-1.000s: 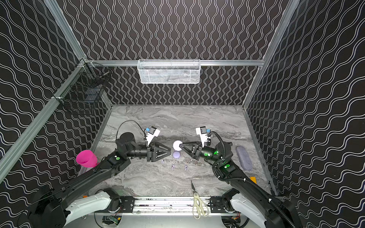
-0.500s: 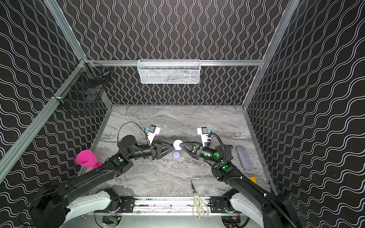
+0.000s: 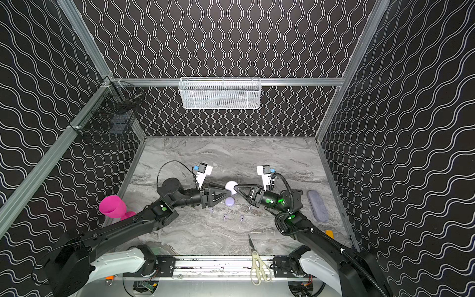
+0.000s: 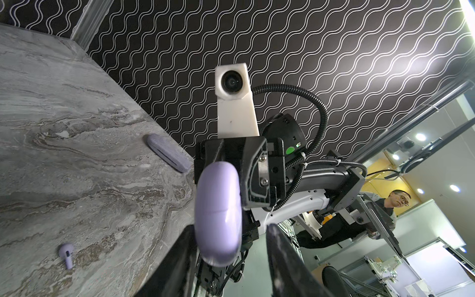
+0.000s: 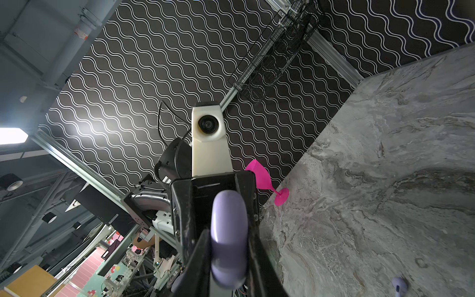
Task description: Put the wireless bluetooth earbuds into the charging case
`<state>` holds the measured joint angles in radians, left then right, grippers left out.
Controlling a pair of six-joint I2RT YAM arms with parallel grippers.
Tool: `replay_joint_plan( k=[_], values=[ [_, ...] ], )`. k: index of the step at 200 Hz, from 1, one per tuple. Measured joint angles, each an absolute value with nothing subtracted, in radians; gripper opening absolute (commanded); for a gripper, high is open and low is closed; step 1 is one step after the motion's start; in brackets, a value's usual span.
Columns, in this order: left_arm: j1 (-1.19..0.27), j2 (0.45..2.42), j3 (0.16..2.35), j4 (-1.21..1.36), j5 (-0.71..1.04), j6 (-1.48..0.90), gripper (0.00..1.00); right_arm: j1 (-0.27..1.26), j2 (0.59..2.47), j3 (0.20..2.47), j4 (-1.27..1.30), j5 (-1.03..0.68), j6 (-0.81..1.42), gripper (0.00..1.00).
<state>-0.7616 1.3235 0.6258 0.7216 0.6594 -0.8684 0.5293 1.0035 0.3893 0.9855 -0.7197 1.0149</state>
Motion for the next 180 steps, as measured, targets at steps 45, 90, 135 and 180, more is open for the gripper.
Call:
replay_joint_plan(
  k=[45, 90, 135, 180],
  values=[
    [-0.766, 1.324, 0.626, 0.736, 0.649, -0.887, 0.42, 0.529, 1.005, 0.385, 1.004, -0.720, 1.029, 0.21],
    [-0.768, 1.335, 0.627, 0.759, 0.637, -0.891, 0.34, 0.529, 1.012, 0.385, 1.029, -0.720, 1.036, 0.21],
    [-0.769, 1.346, 0.631, 0.767, 0.633, -0.894, 0.30, 0.529, 1.016, 0.385, 1.042, -0.720, 1.039, 0.21],
    [-0.770, 1.351, 0.632, 0.772, 0.633, -0.913, 0.27, 0.529, 1.026, 0.385, 1.060, -0.727, 1.039, 0.21]
  ],
)
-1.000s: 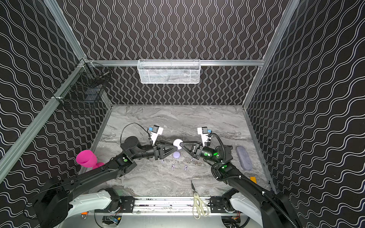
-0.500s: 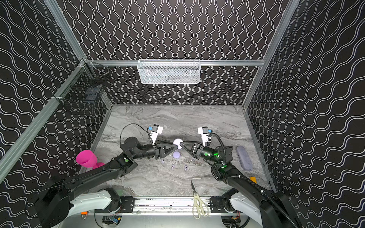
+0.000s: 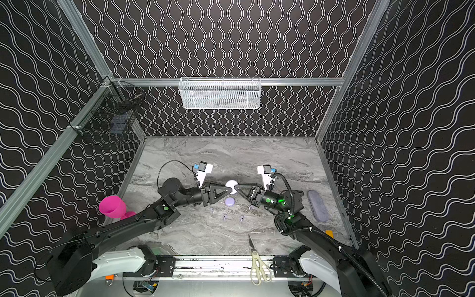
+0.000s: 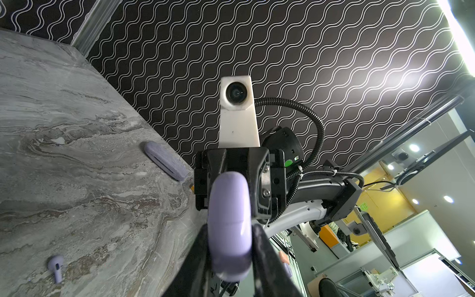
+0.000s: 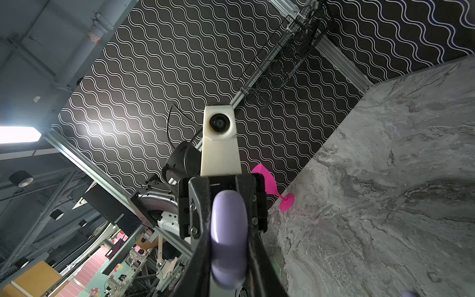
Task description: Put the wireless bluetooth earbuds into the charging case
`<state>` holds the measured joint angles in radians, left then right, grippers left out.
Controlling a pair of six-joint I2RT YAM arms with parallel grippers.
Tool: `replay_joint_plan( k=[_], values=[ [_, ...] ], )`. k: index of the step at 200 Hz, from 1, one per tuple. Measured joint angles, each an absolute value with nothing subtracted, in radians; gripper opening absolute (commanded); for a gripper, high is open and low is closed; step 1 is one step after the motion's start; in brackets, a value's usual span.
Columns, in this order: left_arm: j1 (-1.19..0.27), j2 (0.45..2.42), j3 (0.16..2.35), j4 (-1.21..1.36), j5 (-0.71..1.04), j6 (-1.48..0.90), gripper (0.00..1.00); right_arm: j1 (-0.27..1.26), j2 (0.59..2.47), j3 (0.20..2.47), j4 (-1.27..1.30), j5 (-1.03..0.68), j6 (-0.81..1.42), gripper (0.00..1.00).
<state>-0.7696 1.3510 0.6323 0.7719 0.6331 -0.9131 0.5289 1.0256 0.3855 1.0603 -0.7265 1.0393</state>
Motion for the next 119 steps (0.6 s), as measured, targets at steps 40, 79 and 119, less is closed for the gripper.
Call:
replay_joint_plan(
  k=[40, 79, 119],
  values=[
    [-0.770, 1.358, 0.639, 0.776, 0.633, -0.924, 0.28, 0.527, 1.034, 0.385, 1.075, -0.728, 1.039, 0.21],
    [-0.771, 1.359, 0.647, 0.773, 0.641, -0.923, 0.32, 0.529, 1.034, 0.386, 1.070, -0.743, 1.039, 0.20],
    [-0.771, 1.357, 0.649, 0.766, 0.641, -0.916, 0.30, 0.529, 1.031, 0.388, 1.063, -0.747, 1.039, 0.20]
  ],
)
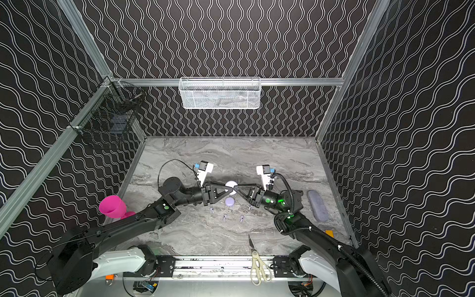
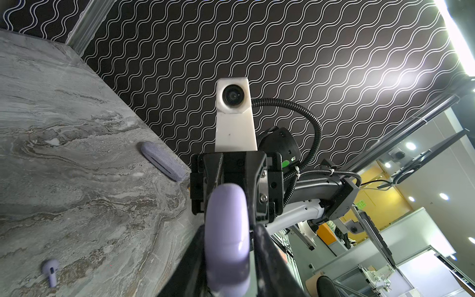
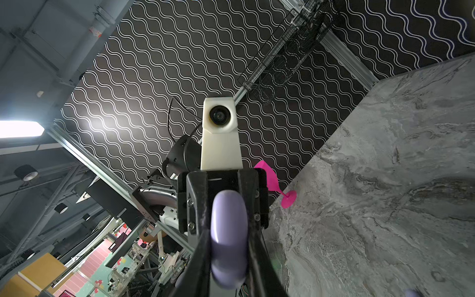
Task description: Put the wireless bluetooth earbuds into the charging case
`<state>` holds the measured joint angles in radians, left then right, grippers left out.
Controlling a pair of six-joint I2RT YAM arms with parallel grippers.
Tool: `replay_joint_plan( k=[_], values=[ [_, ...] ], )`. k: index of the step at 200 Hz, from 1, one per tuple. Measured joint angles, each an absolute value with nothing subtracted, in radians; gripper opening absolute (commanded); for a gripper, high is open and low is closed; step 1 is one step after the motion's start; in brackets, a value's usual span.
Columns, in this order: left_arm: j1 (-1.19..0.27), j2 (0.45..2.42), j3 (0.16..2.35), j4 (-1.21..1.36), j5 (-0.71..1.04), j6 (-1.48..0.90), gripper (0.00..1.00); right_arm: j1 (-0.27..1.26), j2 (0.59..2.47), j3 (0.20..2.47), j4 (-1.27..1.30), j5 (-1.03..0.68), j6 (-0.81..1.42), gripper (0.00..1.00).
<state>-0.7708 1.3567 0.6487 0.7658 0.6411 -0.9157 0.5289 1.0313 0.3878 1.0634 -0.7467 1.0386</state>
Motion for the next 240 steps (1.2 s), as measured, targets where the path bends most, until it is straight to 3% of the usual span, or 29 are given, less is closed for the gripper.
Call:
replay_joint_plan(
  k=[101, 205, 240],
  values=[
    [-0.771, 1.348, 0.646, 0.763, 0.641, -0.916, 0.33, 0.529, 1.035, 0.388, 1.067, -0.749, 1.039, 0.20],
    [-0.771, 1.348, 0.630, 0.774, 0.634, -0.939, 0.18, 0.528, 1.050, 0.388, 1.082, -0.757, 1.039, 0.21],
    [-0.771, 1.352, 0.630, 0.787, 0.641, -0.938, 0.17, 0.528, 1.054, 0.387, 1.084, -0.757, 1.046, 0.41]
  ],
)
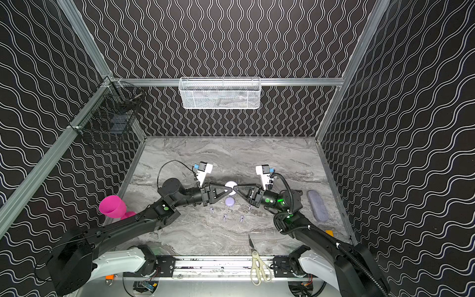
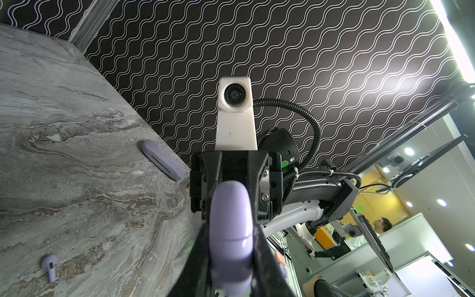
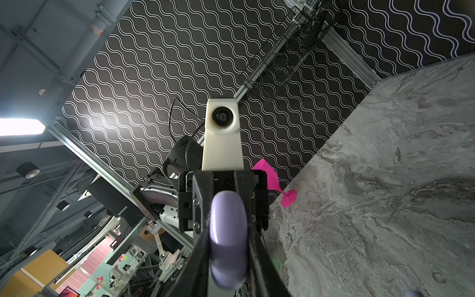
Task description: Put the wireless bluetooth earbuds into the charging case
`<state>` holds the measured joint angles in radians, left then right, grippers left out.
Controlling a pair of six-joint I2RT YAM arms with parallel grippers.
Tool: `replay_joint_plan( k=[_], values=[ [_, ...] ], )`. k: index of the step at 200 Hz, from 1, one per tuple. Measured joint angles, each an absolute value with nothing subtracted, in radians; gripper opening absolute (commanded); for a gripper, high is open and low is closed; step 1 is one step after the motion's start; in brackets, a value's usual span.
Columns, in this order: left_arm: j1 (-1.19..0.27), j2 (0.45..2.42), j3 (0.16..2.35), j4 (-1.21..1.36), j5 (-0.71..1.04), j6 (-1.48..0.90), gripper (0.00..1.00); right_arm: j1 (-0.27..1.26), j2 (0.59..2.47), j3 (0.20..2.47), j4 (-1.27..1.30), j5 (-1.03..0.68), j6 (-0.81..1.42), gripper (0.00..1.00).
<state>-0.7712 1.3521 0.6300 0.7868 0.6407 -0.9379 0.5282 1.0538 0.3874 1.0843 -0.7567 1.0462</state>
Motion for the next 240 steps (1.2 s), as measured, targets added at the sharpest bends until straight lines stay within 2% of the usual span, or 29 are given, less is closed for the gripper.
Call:
replay_joint_plan(
  k=[52, 88, 123, 165, 192, 216, 240],
  values=[
    [-0.769, 1.353, 0.648, 0.766, 0.662, -0.901, 0.19, 0.527, 1.040, 0.381, 1.056, -0.758, 1.046, 0.56],
    [-0.740, 1.329, 0.662, 0.694, 0.666, -0.839, 0.19, 0.516, 0.961, 0.404, 0.896, -0.757, 0.995, 0.60],
    [-0.706, 1.285, 0.675, 0.591, 0.673, -0.756, 0.20, 0.514, 0.865, 0.529, 0.558, -0.715, 0.836, 0.60],
    [-0.698, 1.231, 0.681, 0.443, 0.670, -0.632, 0.21, 0.514, 0.888, 0.706, 0.138, -0.633, 0.659, 0.60],
    [-0.697, 1.199, 0.682, 0.346, 0.658, -0.546, 0.21, 0.515, 0.886, 0.748, -0.022, -0.618, 0.592, 0.60],
    [-0.697, 1.174, 0.682, 0.273, 0.626, -0.486, 0.21, 0.515, 0.886, 0.767, -0.117, -0.619, 0.550, 0.53],
    [-0.697, 1.166, 0.667, 0.250, 0.588, -0.455, 0.21, 0.521, 0.908, 0.772, -0.177, -0.638, 0.522, 0.53]
  ],
)
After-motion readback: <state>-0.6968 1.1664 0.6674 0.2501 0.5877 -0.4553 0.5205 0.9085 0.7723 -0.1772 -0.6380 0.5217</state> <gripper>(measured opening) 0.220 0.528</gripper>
